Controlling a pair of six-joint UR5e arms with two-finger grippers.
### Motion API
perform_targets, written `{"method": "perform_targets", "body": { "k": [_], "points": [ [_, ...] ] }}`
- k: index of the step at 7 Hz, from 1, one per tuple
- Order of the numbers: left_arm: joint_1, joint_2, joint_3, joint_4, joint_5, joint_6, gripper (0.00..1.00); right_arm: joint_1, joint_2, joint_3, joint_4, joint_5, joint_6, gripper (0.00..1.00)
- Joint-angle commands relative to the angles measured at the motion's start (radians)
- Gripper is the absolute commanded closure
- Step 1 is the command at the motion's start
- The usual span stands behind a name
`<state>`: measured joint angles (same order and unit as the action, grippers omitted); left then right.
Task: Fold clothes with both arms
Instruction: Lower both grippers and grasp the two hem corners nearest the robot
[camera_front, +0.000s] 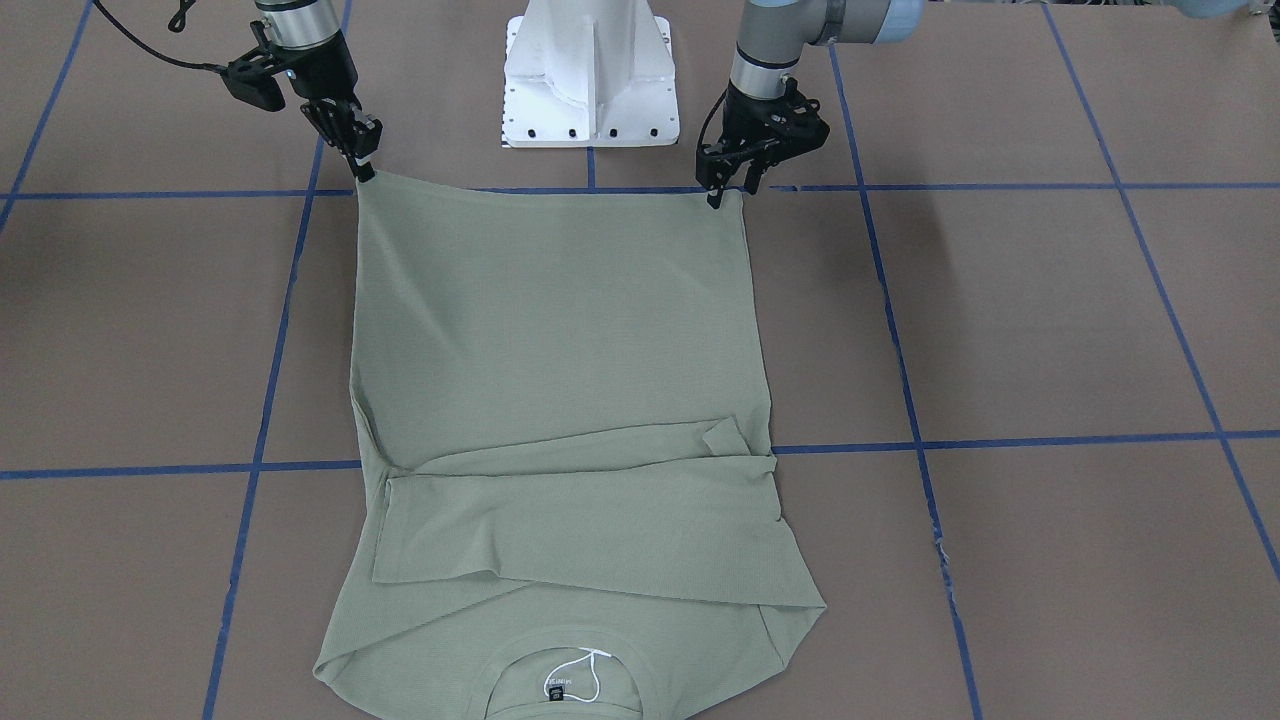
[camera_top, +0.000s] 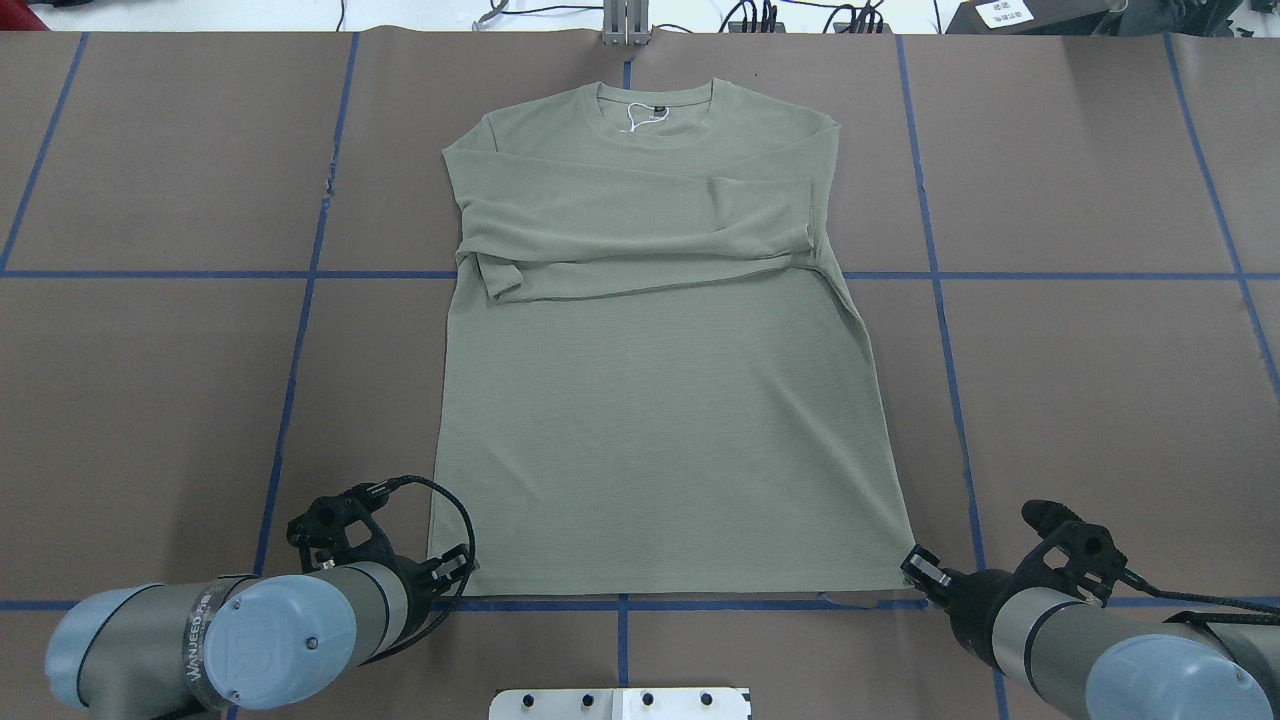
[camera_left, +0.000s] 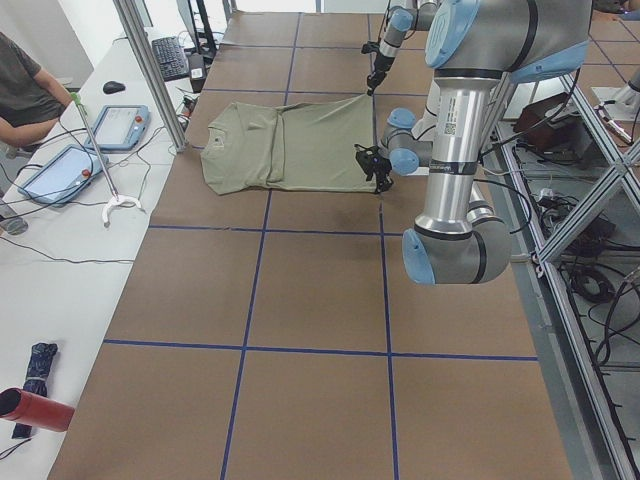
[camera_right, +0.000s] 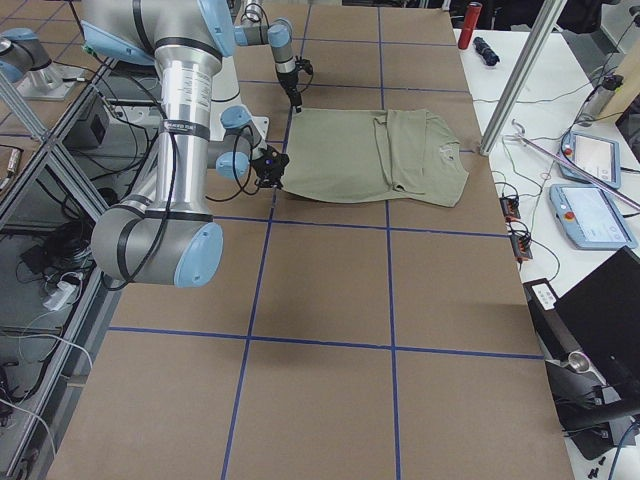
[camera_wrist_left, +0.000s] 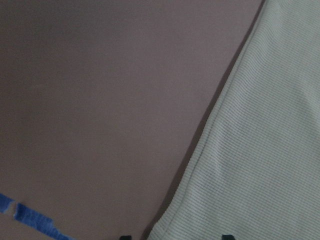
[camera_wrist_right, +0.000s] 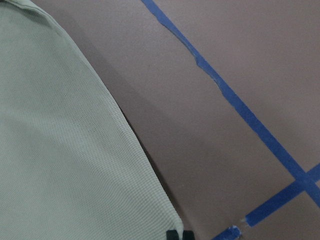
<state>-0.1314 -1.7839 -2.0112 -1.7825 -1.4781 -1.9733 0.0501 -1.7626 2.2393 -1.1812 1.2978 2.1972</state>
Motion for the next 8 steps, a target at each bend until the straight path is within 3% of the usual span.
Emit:
{"method": "perform_targets", "body": {
  "k": [1, 2, 5, 6, 8],
  "points": [
    [0.001, 0.001, 0.0, 0.0, 0.001, -0.006, 0.8, 0.002, 0.0, 0.002, 0.0, 0.0, -0.001, 1.0],
    [0.001, 0.001, 0.0, 0.0, 0.001, -0.004, 0.96, 0.004, 0.0, 0.002, 0.0, 0.0, -0.001, 1.0],
    [0.001, 0.001, -0.021, 0.002, -0.001, -0.006, 1.0, 0.013, 0.005, 0.009, 0.0, 0.0, 0.001, 1.0],
    [0.004, 0.045, -0.096, 0.003, -0.004, -0.007, 1.0, 0.013, 0.0, 0.04, 0.0, 0.001, 0.001, 1.0],
    [0.07, 0.182, -0.296, 0.009, -0.014, -0.034, 1.0, 0.011, -0.058, 0.141, -0.002, 0.09, 0.003, 1.0]
  ]
}}
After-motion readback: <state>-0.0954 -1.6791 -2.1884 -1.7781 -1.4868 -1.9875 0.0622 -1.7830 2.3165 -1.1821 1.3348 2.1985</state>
